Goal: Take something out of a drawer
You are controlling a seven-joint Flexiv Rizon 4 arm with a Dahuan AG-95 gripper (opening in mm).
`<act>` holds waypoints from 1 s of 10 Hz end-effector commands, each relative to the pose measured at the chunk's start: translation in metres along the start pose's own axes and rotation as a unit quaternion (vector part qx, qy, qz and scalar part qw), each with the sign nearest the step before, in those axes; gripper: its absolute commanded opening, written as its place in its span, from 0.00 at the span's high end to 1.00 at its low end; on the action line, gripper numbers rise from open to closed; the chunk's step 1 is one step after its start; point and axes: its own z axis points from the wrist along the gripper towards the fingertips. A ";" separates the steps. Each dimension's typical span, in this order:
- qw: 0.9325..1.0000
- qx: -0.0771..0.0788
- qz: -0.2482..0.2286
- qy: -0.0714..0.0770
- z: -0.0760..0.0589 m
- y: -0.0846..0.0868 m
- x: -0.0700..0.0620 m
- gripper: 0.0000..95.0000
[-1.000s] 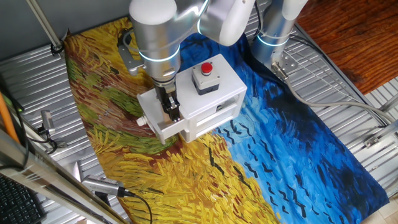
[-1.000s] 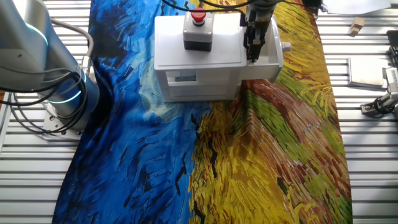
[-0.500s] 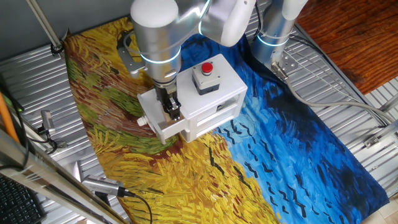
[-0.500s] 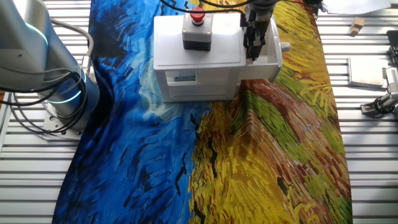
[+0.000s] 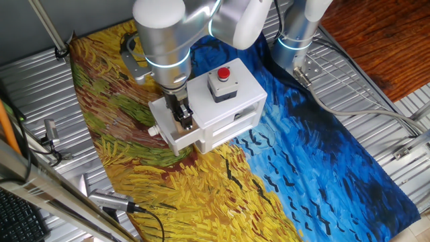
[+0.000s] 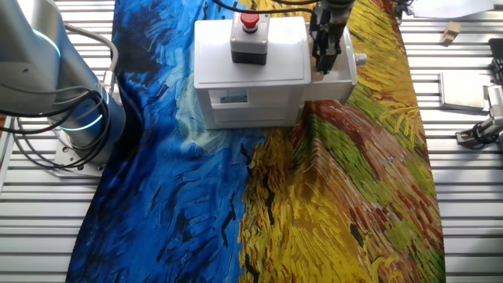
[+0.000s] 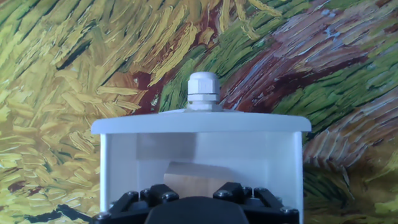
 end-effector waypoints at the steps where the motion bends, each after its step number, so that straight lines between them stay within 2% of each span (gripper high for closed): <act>1: 1.000 -0.001 -0.002 0.000 -0.004 0.000 -0.002 1.00; 6: 1.000 -0.004 -0.011 0.003 -0.012 0.001 -0.012 1.00; 9: 1.000 -0.005 -0.019 0.009 -0.017 0.001 -0.017 1.00; 10: 1.000 -0.007 -0.022 0.012 -0.023 0.002 -0.017 1.00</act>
